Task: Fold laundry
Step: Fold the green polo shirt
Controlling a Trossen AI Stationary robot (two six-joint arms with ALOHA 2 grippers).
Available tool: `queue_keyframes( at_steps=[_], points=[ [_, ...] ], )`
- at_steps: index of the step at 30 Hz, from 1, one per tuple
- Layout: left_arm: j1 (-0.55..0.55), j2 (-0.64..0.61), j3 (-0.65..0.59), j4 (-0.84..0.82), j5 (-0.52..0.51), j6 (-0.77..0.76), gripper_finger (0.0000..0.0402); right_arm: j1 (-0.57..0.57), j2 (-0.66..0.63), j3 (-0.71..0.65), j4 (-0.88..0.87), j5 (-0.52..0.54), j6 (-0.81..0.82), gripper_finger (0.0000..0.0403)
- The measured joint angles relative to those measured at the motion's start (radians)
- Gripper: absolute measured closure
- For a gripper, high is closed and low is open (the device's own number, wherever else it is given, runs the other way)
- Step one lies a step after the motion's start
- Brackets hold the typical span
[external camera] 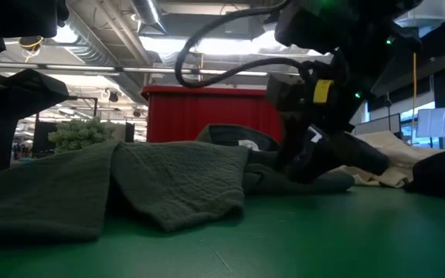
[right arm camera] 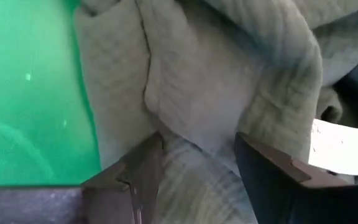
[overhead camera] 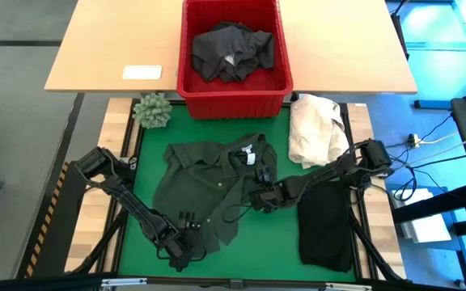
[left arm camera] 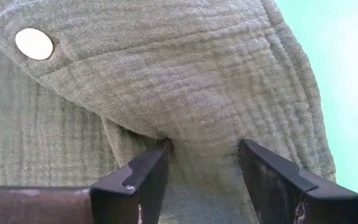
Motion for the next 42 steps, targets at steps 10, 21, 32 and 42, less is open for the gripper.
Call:
queue_keyframes(
  at_steps=[10, 21, 32, 42],
  points=[
    [0.0, 0.0, 0.0, 0.0, 0.001, 0.0, 0.021, 0.003, 0.0, 0.0, 0.074, 0.01, -0.025, 0.0201],
    [0.0, 0.001, 0.0, 0.001, 0.002, 0.0, 0.021, 0.003, 0.0, 0.0, 0.078, 0.041, -0.028, 0.0243],
    [0.0, 0.001, 0.0, 0.001, 0.002, 0.0, 0.021, 0.013, -0.02, 0.004, 0.071, 0.023, 0.003, 0.0391],
    [-0.002, 0.001, 0.0, 0.001, 0.002, -0.001, 0.021, 0.14, -0.178, 0.155, -0.127, -0.047, 0.186, 0.04]
  ],
)
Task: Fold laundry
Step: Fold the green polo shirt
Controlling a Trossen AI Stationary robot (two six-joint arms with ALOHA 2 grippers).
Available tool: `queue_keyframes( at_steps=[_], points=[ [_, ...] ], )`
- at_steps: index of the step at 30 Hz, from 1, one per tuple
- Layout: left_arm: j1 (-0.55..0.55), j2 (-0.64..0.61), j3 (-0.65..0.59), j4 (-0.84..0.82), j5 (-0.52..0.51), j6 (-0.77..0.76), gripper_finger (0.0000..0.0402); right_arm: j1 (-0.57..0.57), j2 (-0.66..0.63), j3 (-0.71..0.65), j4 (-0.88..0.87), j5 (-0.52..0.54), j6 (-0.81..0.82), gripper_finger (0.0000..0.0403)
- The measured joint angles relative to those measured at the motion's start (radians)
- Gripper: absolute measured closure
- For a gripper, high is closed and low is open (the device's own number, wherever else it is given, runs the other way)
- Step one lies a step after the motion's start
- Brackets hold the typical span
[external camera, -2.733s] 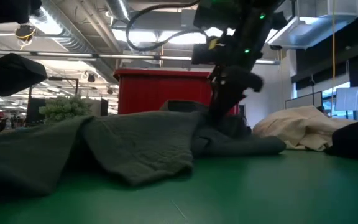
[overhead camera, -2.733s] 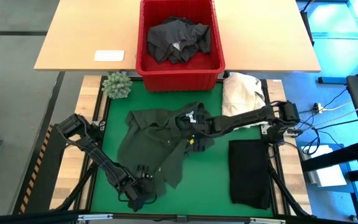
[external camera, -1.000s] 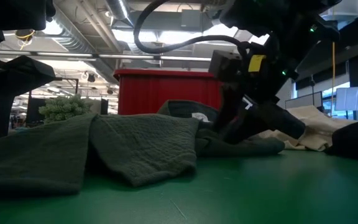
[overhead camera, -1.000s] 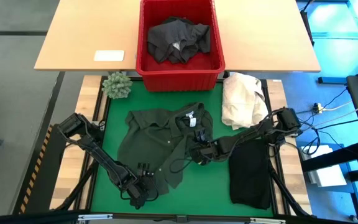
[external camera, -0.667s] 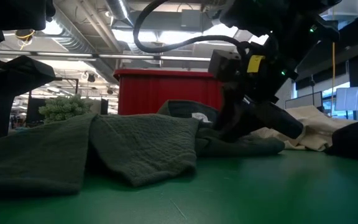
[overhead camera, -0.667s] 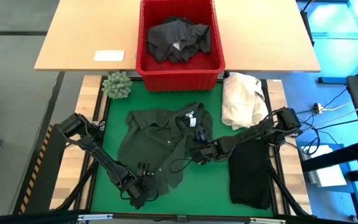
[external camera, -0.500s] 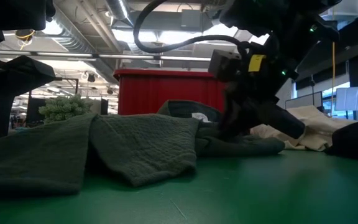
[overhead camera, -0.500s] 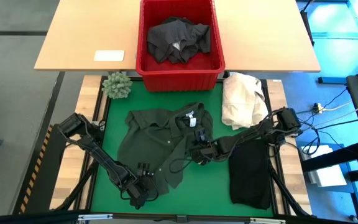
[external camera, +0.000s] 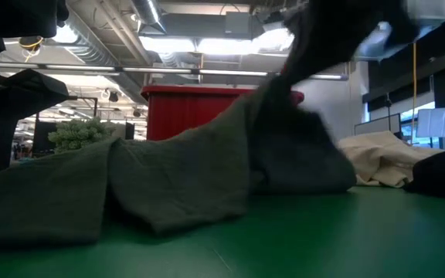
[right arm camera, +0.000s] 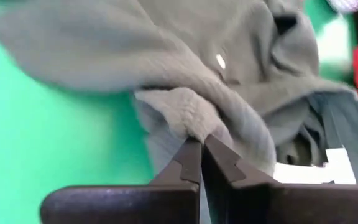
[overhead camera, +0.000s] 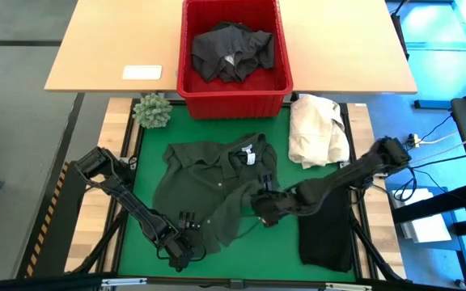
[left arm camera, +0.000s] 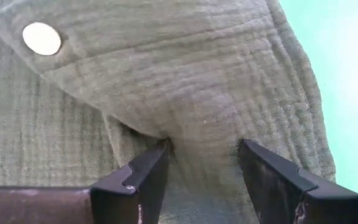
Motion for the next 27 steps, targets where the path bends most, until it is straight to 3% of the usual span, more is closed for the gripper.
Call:
queue_keyframes(
  at_steps=[10, 18, 27],
  points=[
    [-0.005, -0.002, 0.05, 0.0, 0.057, 0.007, 0.021, 0.212, -0.054, 0.193, -0.253, -0.042, 0.242, 0.0402],
    [-0.028, -0.01, 0.096, -0.004, 0.056, 0.009, 0.021, 0.324, -0.048, 0.221, -0.314, -0.227, 0.408, 0.0402],
    [-0.037, -0.011, 0.154, -0.006, 0.051, 0.01, 0.021, 0.348, -0.011, 0.175, -0.388, -0.404, 0.557, 0.0403]
  ],
)
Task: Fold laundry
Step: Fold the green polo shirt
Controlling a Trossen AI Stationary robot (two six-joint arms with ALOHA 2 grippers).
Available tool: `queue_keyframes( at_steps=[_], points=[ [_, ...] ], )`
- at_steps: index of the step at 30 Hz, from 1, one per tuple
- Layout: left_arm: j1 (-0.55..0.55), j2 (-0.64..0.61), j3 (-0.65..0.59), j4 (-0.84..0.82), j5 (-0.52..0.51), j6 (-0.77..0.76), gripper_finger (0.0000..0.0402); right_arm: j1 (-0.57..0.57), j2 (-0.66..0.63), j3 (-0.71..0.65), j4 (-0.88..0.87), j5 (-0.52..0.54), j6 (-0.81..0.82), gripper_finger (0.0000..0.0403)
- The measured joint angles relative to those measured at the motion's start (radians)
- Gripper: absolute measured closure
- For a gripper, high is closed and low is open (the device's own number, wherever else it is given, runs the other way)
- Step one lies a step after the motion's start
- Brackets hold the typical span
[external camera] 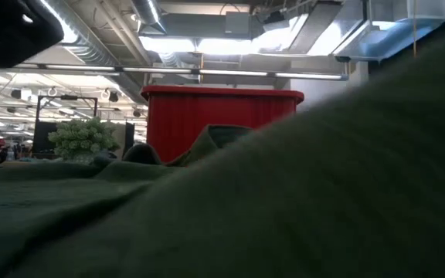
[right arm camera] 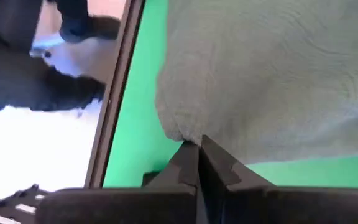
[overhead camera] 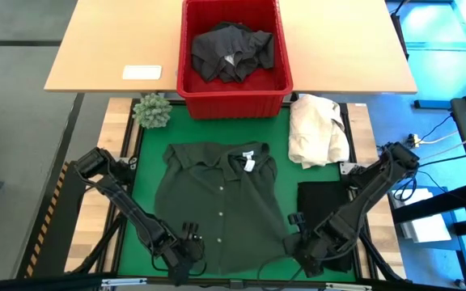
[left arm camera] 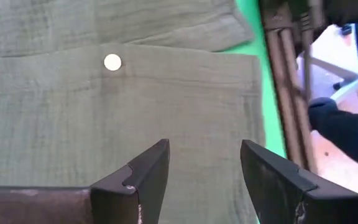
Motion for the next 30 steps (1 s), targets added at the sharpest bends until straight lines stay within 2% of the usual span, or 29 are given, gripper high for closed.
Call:
queue_keyframes(
  at_steps=[10, 21, 25, 30],
  points=[
    [-0.008, 0.0, 0.011, -0.084, -0.001, -0.023, 0.021, -0.022, 0.075, 0.0, -0.05, -0.021, -0.007, 0.0391],
    [-0.006, 0.0, 0.011, -0.145, -0.005, -0.034, 0.021, -0.02, 0.083, 0.0, -0.062, 0.027, -0.041, 0.03],
    [0.001, -0.001, 0.011, -0.184, -0.039, -0.027, 0.021, -0.02, 0.083, 0.0, -0.088, 0.099, -0.075, 0.028],
    [0.044, -0.001, 0.011, -0.199, -0.06, 0.056, 0.0214, -0.051, 0.083, 0.0, -0.097, 0.248, -0.097, 0.0277]
  ],
)
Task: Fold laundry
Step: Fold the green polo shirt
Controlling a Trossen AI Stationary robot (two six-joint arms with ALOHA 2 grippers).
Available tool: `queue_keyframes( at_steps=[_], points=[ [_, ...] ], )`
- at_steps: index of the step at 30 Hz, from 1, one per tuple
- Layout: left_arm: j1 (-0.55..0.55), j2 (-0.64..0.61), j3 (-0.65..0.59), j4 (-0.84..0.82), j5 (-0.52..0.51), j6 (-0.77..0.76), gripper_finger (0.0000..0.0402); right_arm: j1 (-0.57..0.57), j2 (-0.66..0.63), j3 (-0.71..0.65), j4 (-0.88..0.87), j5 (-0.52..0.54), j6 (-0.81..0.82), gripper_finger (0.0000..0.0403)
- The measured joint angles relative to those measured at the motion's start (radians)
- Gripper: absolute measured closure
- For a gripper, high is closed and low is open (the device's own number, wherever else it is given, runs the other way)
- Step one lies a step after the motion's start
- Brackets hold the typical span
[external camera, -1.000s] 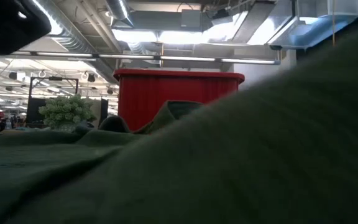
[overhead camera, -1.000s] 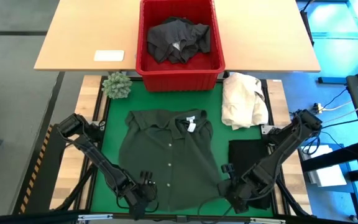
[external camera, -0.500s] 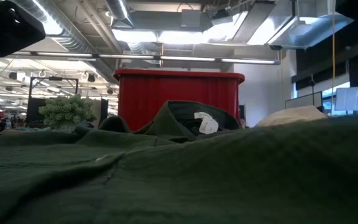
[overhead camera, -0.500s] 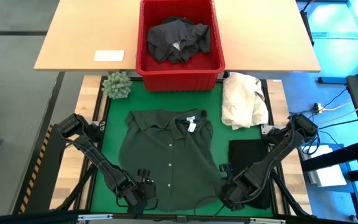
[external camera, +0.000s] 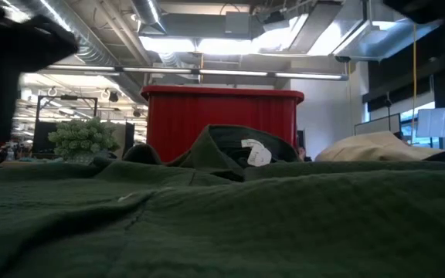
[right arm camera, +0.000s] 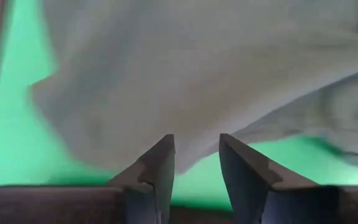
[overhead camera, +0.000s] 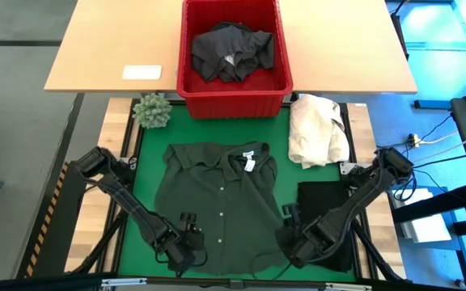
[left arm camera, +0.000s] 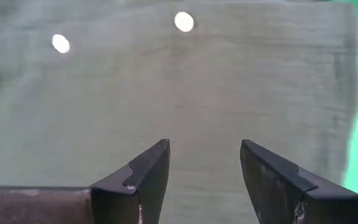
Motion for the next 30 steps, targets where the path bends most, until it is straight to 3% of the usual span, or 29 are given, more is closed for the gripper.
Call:
queue_keyframes(
  at_steps=[8, 13, 17, 23, 30],
  points=[
    [0.149, -0.061, 0.0, -0.055, -0.018, 0.198, 0.0249, -0.102, -0.007, -0.026, 0.062, 0.056, -0.164, 0.0301],
    [0.229, -0.207, -0.027, -0.063, -0.124, 0.306, 0.0268, -0.176, -0.094, -0.218, 0.233, 0.02, -0.228, 0.0319],
    [0.319, -0.308, -0.118, 0.081, -0.133, 0.41, 0.0277, -0.239, -0.202, -0.405, 0.432, 0.008, -0.241, 0.0329],
    [0.486, -0.316, -0.263, 0.33, -0.014, 0.49, 0.0279, -0.3, -0.273, -0.601, 0.832, -0.043, -0.296, 0.0331],
    [0.625, -0.315, -0.29, 0.512, 0.017, 0.593, 0.0272, -0.303, -0.272, -0.621, 0.876, -0.007, -0.333, 0.0331]
  ],
)
